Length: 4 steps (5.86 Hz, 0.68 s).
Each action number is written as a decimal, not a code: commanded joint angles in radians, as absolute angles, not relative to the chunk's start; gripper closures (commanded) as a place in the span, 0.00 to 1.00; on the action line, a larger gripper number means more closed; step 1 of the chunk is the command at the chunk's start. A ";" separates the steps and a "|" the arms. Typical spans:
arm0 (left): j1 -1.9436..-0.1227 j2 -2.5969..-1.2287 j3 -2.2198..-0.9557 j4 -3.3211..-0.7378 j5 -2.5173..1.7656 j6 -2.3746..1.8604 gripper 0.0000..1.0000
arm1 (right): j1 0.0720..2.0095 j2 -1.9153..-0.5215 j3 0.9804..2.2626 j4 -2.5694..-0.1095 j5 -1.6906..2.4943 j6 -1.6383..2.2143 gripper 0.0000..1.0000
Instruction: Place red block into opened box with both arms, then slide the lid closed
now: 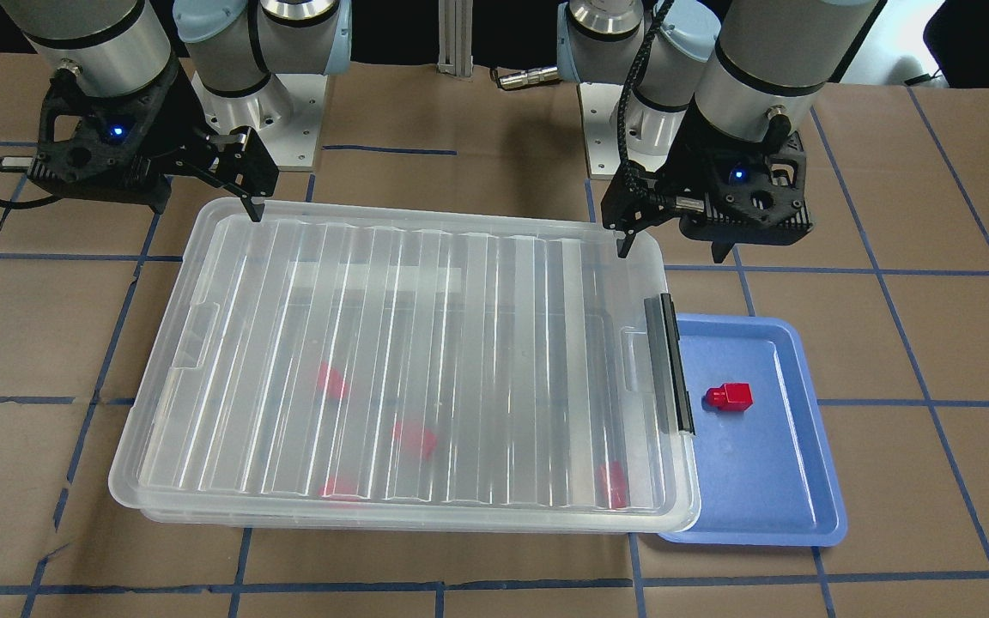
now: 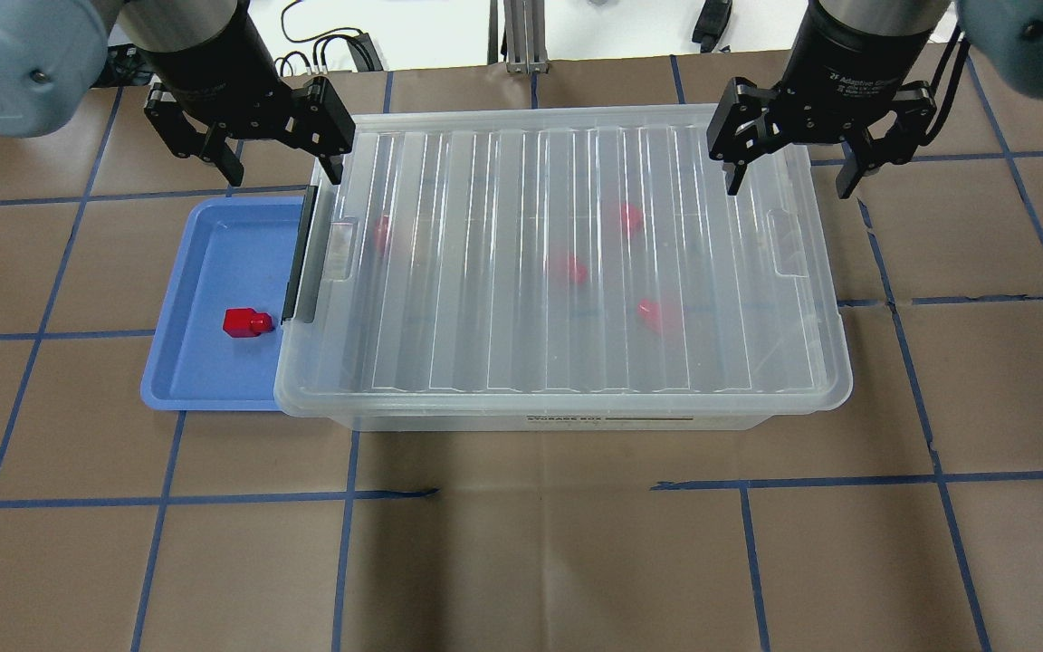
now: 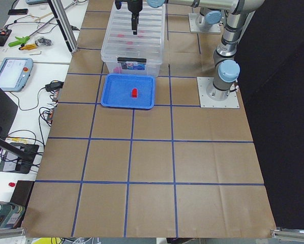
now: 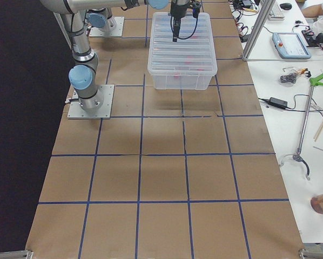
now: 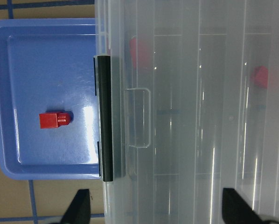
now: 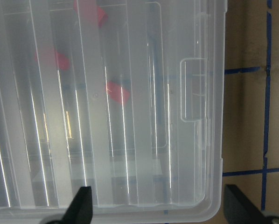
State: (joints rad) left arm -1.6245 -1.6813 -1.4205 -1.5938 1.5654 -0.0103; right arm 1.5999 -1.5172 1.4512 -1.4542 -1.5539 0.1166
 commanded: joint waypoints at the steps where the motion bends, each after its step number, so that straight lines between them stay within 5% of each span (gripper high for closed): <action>1: -1.624 -1.681 -1.424 -1.594 1.566 -0.006 0.01 | 1.600 -1.517 1.451 -1.454 -1.554 0.117 0.00; 4: -1.623 -1.681 -1.425 -1.594 1.566 -0.003 0.01 | 1.513 -1.514 1.459 -1.460 -1.560 -0.002 0.00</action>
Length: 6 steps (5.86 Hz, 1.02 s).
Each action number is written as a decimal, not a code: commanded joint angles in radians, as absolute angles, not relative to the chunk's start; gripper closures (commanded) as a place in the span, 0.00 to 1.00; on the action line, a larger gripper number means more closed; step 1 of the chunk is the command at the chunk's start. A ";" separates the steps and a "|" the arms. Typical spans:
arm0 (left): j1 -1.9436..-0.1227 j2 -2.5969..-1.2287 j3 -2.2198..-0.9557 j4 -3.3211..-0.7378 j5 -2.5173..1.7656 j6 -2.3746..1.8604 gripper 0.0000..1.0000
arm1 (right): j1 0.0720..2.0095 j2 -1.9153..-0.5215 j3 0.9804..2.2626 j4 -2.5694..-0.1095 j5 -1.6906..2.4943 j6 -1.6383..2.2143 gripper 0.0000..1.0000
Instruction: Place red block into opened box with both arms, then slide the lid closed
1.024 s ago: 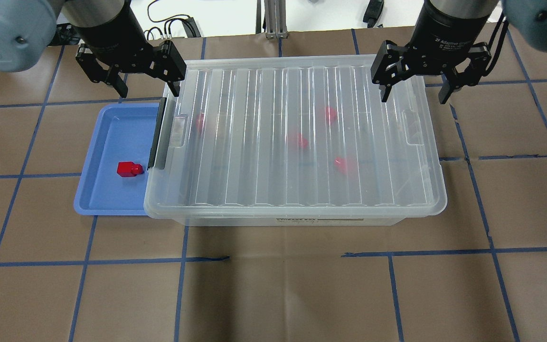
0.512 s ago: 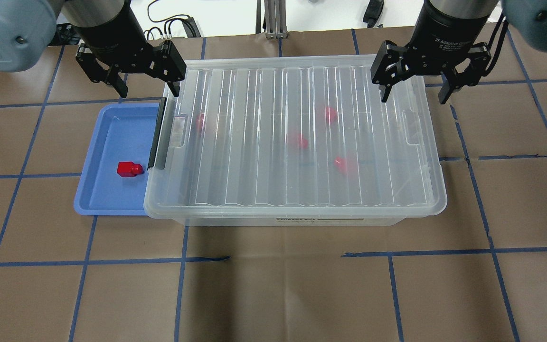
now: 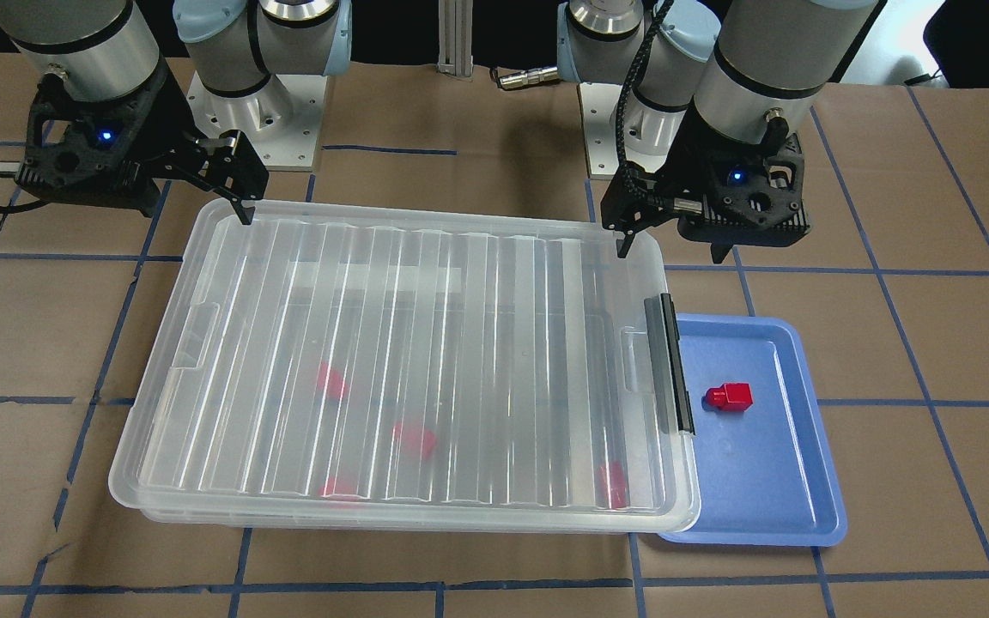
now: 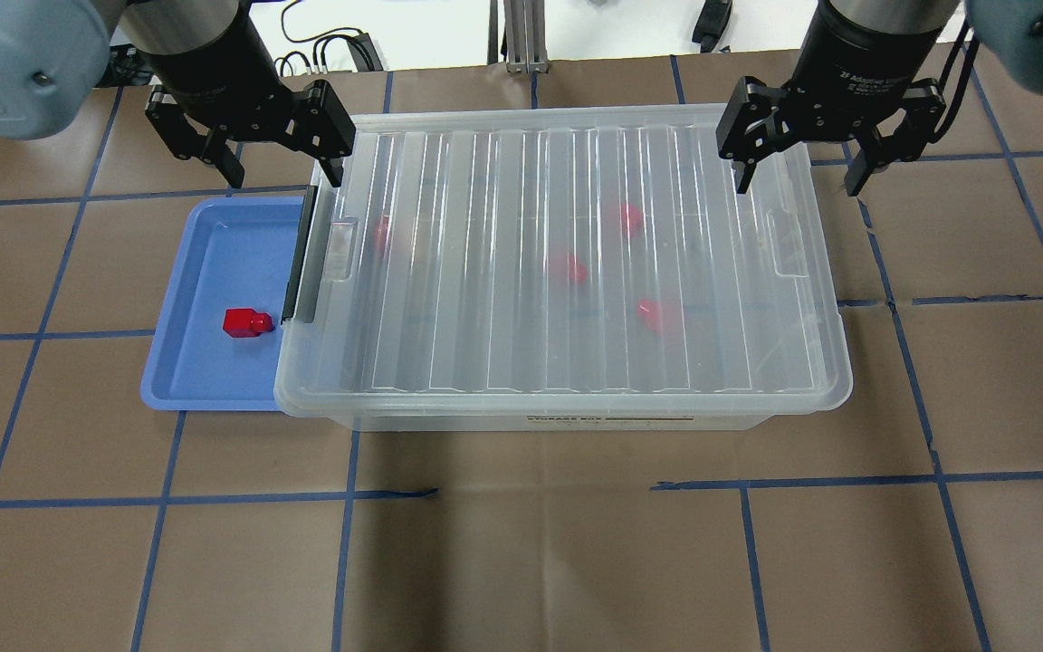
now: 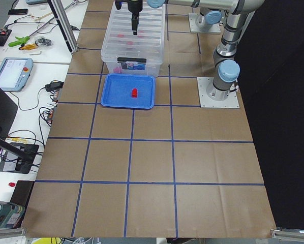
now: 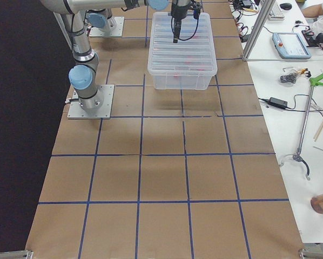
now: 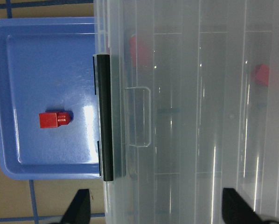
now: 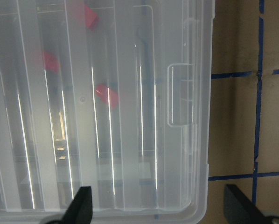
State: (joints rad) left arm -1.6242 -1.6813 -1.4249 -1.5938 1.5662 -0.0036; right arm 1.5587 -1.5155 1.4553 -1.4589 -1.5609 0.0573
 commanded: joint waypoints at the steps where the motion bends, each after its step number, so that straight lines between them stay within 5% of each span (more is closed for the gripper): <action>1: -1.624 -1.692 -1.419 -1.592 1.566 -0.002 0.01 | 1.443 -1.514 1.512 -1.471 -1.551 -0.041 0.00; 4: -1.624 -1.683 -1.448 -1.597 1.568 0.228 0.02 | 1.390 -1.513 1.777 -1.817 -1.559 -0.083 0.00; 6: -1.609 -1.681 -1.447 -1.591 1.569 0.303 0.02 | 1.362 -1.500 1.830 -1.834 -1.554 -0.117 0.00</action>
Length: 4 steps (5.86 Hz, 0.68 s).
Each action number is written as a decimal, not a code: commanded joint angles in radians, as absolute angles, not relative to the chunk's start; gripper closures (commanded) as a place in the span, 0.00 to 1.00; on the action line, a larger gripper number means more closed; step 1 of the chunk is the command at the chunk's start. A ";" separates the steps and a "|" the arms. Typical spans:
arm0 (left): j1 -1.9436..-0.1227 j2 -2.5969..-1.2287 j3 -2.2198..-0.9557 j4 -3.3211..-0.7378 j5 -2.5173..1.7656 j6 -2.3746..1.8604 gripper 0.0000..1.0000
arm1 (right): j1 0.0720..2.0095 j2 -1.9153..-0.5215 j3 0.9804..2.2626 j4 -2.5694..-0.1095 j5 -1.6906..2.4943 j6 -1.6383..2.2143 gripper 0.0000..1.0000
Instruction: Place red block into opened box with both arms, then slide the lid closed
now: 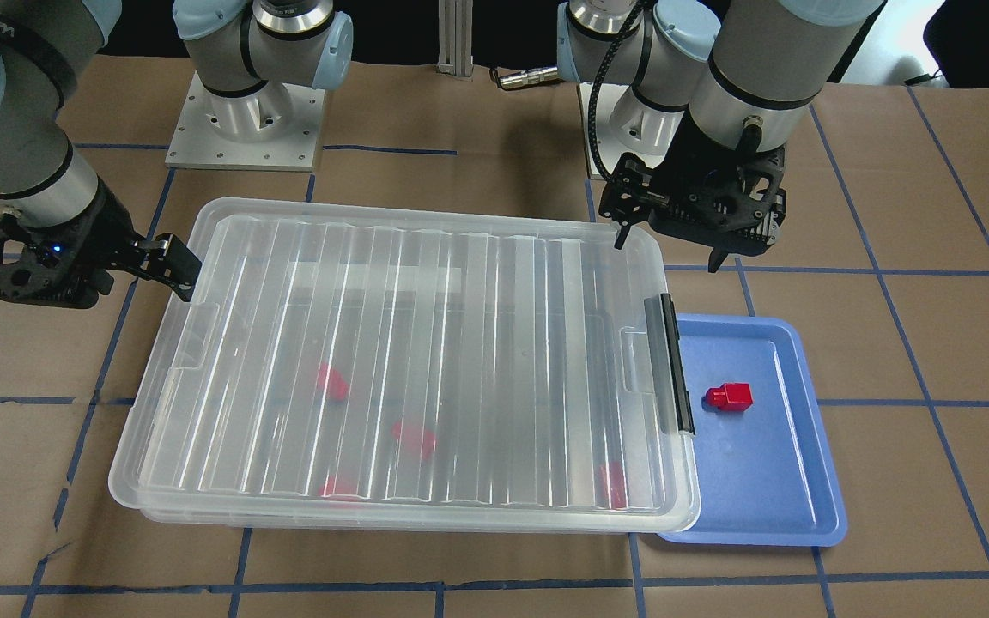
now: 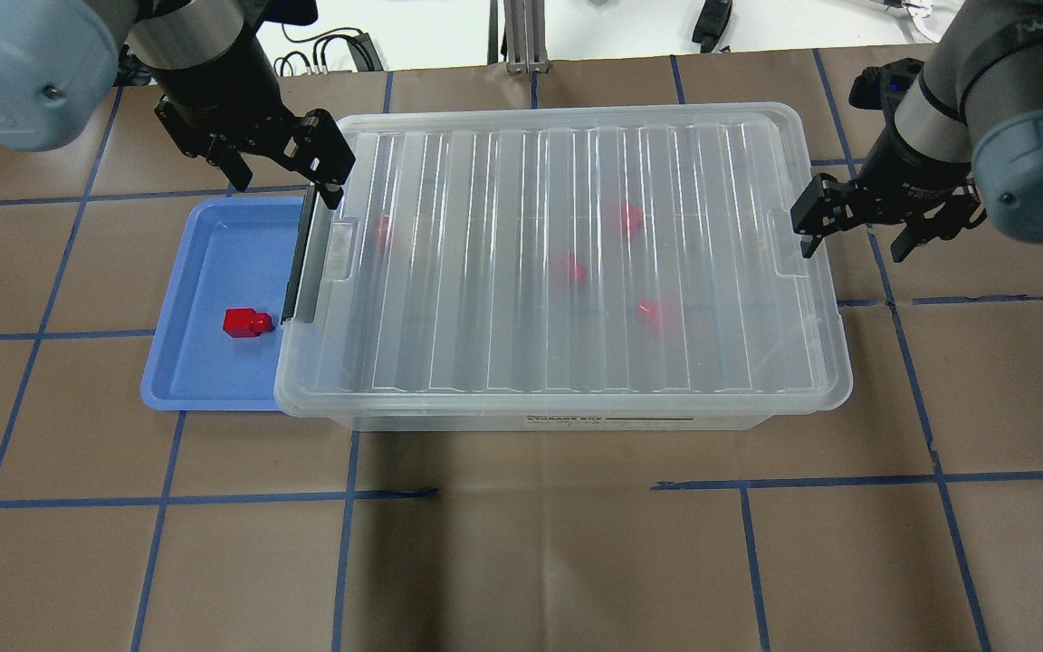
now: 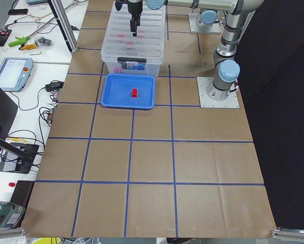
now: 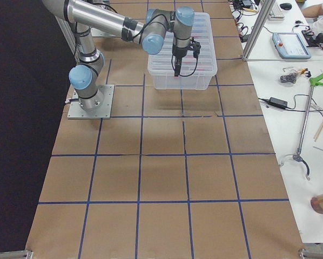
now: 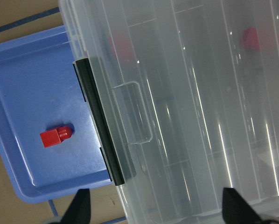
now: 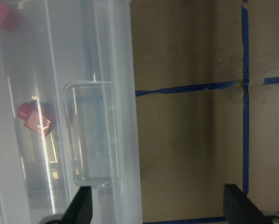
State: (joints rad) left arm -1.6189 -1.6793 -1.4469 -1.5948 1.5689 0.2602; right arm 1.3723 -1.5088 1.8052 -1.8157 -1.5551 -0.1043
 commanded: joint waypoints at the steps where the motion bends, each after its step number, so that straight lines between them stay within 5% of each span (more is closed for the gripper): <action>1: -1.609 -1.684 -1.447 -1.582 1.571 0.334 0.02 | 1.362 -1.494 1.836 -1.835 -1.552 -0.117 0.00; 4: -1.597 -1.701 -1.440 -1.582 1.560 0.411 0.03 | 1.359 -1.480 1.836 -1.871 -1.557 -0.201 0.00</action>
